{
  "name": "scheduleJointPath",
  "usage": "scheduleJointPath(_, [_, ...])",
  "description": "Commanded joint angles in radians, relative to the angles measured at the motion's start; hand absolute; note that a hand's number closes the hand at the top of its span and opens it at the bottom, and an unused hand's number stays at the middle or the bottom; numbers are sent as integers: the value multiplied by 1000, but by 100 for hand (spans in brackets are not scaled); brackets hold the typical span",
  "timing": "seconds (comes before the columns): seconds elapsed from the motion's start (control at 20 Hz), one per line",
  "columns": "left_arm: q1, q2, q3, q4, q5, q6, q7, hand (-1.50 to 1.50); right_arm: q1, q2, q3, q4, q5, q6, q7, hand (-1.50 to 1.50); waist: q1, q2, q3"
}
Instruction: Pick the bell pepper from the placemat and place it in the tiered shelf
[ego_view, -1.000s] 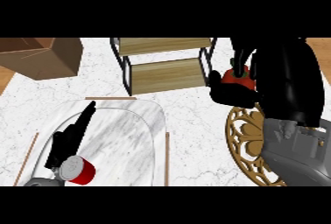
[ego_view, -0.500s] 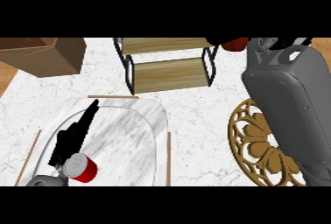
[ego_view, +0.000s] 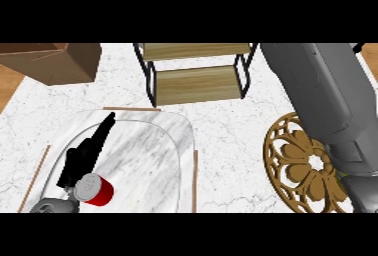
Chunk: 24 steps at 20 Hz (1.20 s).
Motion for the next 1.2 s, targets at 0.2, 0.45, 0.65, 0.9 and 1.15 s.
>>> scheduleJointPath(0.2, [-21, -50, -29, 28, -24, 20, 61, 0, -109, 45, -66, 375, 1, -121, -149, 150, 23, 17, -6])
scheduleJointPath(0.45, [7, -34, -19, 43, -18, -8, 15, 0, -114, 95, -193, 418, -139, -150, -241, 150, 24, 20, -6])
scheduleJointPath(0.65, [0, -24, -13, 15, -5, -23, 28, 0, -104, 176, -401, 379, -345, -259, -207, -150, 42, 25, -3])
scheduleJointPath(0.9, [-34, -48, -15, 45, -22, -4, 31, 0, -95, 212, -511, 374, -461, -362, -398, -150, 28, 25, -5])
scheduleJointPath(1.15, [15, -58, -40, 14, -40, 5, 49, 0, -109, 133, -570, 372, -483, -477, -528, -150, 21, 16, -5])
